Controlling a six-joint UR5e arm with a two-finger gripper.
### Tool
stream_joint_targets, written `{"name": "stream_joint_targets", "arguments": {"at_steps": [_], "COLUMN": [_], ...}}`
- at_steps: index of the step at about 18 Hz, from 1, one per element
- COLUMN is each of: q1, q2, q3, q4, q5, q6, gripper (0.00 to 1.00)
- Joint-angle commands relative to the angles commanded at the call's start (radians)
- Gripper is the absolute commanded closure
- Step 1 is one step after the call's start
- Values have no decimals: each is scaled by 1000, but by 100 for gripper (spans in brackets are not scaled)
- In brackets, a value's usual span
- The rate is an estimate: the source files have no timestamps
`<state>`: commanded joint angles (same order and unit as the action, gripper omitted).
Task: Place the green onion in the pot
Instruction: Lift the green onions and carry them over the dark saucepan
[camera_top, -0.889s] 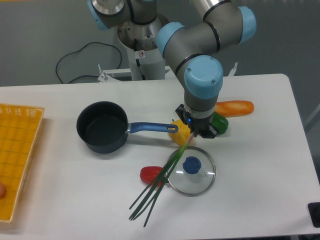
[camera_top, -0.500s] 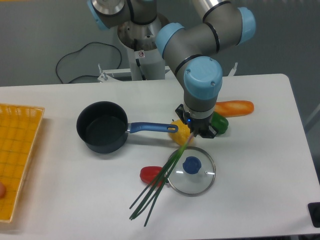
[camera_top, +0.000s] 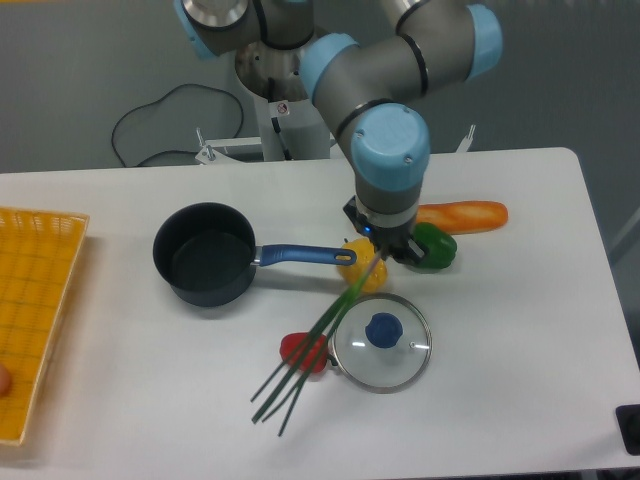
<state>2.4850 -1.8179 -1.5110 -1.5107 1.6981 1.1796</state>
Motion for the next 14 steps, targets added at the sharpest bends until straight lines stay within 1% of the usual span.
{"name": "stream_joint_targets", "arguments": {"at_steps": [3, 5, 7, 9, 11, 14], "q1": [-18, -25, -46, -81, -124, -179], "q2": [29, 37, 45, 46, 60, 84], "q3": [0, 0, 0, 0, 0, -9], "q4": [-63, -92, -118, -149, -173, -258], "q5": [2, 2, 12, 50, 90, 170], "q6": [0, 2, 5, 15, 14, 9], "gripper": [79, 79, 79, 79, 79, 79]}}
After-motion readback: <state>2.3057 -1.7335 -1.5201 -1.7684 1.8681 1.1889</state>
